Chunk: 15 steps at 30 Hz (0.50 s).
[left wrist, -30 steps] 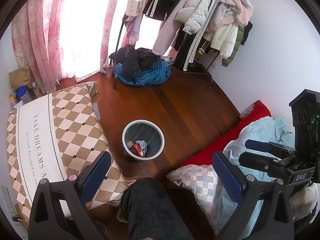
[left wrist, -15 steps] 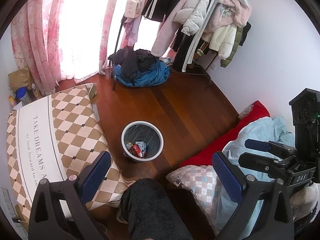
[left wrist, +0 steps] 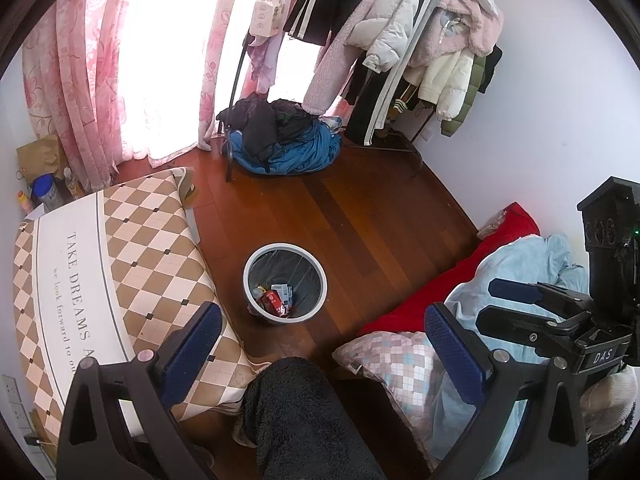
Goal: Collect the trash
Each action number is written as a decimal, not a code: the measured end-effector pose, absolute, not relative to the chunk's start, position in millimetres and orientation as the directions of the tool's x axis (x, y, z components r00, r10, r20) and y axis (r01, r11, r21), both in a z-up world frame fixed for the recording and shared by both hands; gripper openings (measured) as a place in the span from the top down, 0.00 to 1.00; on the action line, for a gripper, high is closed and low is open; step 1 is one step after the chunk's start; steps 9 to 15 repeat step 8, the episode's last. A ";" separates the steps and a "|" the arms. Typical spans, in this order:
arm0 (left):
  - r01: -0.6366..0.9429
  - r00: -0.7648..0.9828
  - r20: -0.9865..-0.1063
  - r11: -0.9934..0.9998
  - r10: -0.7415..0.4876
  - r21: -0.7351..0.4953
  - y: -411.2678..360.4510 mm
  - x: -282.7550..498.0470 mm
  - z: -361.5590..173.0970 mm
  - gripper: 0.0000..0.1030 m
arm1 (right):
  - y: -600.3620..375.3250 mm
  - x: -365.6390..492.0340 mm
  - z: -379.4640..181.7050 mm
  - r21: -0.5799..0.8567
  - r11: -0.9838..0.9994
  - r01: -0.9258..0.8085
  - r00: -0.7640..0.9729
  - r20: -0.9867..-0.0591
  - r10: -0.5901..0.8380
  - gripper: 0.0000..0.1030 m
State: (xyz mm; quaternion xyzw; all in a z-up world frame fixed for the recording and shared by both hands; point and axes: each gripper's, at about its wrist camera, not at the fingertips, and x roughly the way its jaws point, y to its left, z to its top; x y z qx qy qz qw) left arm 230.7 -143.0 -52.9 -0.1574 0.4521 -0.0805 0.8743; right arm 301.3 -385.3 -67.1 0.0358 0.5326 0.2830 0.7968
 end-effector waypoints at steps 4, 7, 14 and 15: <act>-0.002 0.578 -0.764 0.936 -0.287 -0.353 -141.6 230.5 -52.5 0.00 | -385.6 301.7 -67.2 0.358 0.837 -0.414 0.272 -0.829 0.489 0.00; 0.000 0.578 -0.762 0.934 -0.293 -0.358 -141.2 230.4 -52.3 0.00 | -385.7 301.8 -66.8 0.357 0.838 -0.414 0.272 -0.829 0.488 0.00; 0.002 0.578 -0.761 0.933 -0.295 -0.360 -141.0 230.2 -51.5 0.00 | -385.3 301.4 -66.2 0.356 0.837 -0.415 0.272 -0.830 0.487 0.00; 0.002 0.578 -0.761 0.933 -0.295 -0.360 -141.0 230.2 -51.5 0.00 | -385.3 301.4 -66.2 0.356 0.837 -0.415 0.272 -0.830 0.487 0.00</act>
